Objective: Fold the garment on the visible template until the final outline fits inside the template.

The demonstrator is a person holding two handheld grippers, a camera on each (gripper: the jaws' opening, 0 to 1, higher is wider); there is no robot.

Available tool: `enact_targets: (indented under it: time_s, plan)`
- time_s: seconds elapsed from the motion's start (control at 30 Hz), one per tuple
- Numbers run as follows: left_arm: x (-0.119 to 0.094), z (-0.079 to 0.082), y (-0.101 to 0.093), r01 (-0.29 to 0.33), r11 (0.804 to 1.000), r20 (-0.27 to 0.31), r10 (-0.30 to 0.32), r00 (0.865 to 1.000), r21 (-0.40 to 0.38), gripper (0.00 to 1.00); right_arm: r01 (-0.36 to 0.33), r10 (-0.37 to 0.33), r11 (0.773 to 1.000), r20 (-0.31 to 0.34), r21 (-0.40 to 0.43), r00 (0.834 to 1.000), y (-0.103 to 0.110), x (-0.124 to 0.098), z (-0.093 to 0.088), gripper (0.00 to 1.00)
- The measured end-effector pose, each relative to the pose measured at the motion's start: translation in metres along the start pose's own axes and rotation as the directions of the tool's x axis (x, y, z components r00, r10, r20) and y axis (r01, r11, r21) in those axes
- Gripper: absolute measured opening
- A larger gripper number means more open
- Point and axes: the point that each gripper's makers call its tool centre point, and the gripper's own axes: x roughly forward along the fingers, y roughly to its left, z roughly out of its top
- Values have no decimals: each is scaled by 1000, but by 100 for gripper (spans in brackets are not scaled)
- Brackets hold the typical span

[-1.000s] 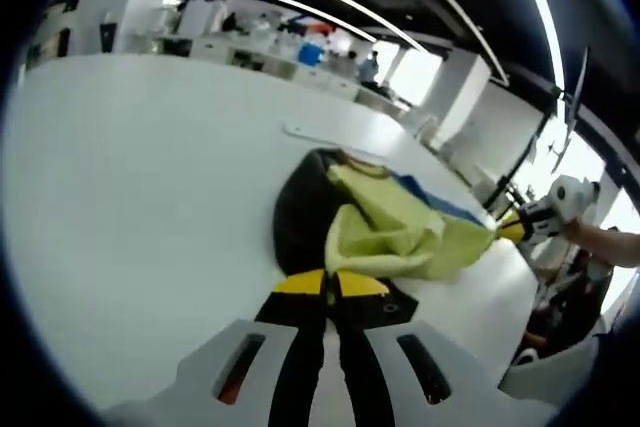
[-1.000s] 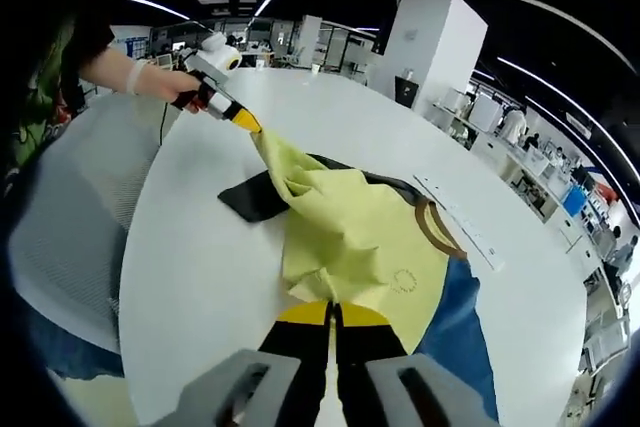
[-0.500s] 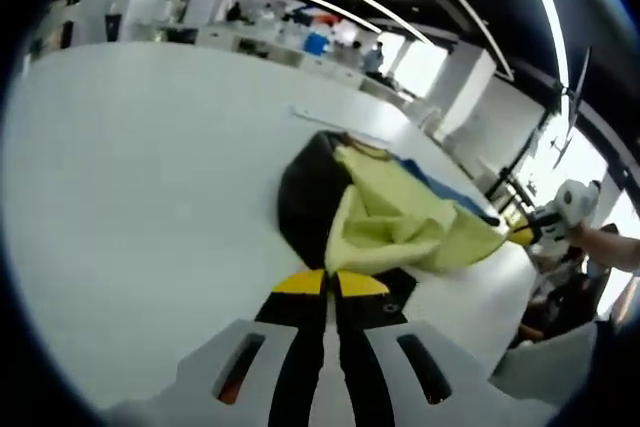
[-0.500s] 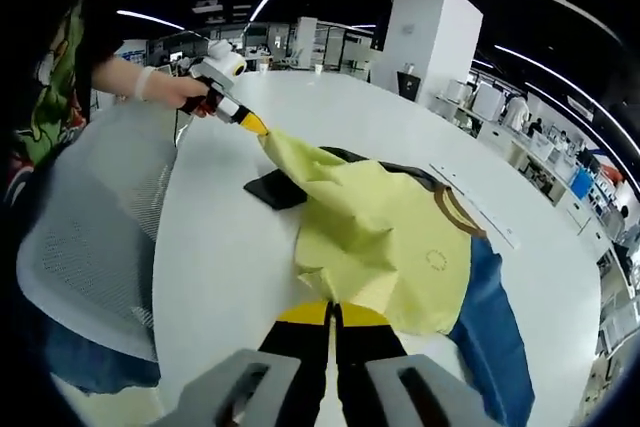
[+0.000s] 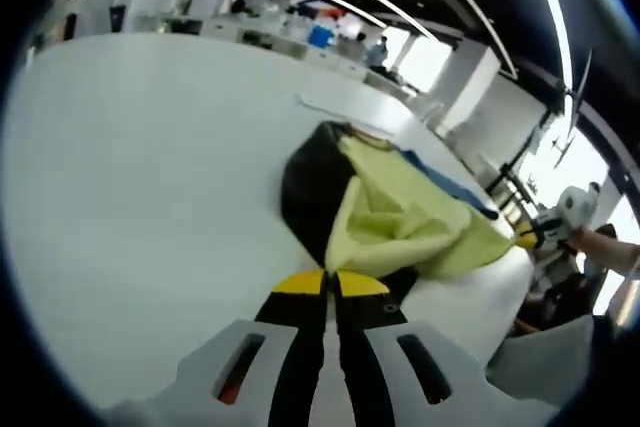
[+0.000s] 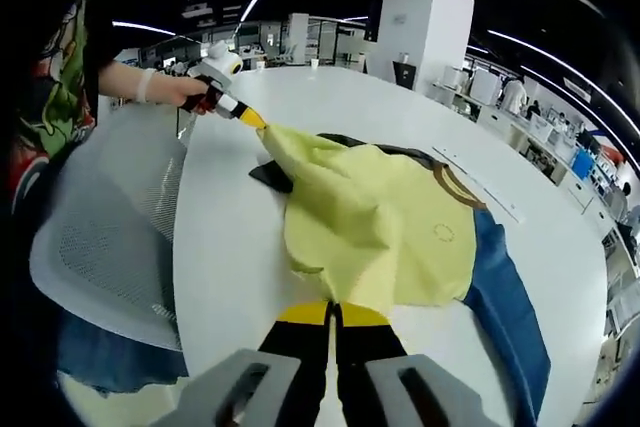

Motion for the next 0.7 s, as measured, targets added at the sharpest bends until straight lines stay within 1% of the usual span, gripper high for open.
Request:
enact_targets:
  time_s: [0.1,0.23,0.33,0.43,0.47,0.67,0.7]
  plan:
    - [0,-4,-1,2,1000,-10,-2,1000,2,0,-4,4,1000,-6,10,1000,4,-4,-4,0]
    - [-1,-8,-2,6,1000,-18,-6,1000,-2,0,-8,9,1000,-26,18,1000,9,-8,-14,0]
    - [-2,-14,-5,14,1000,-36,-14,999,2,0,-7,8,999,-30,31,1000,10,-12,-19,0]
    - [-2,-17,-8,23,1000,-55,-23,998,-7,0,-6,8,999,-49,38,999,11,-17,-28,0]
    - [-2,-23,-11,34,999,-87,-35,996,-21,0,-6,8,999,-52,46,999,11,-18,-30,0]
    - [-3,-36,-17,40,999,-144,-39,989,5,0,-7,12,997,-72,72,997,13,-25,-44,0]
    - [-3,-41,-19,50,999,-165,-51,985,-12,0,-6,12,997,-78,71,997,13,-25,-46,0]
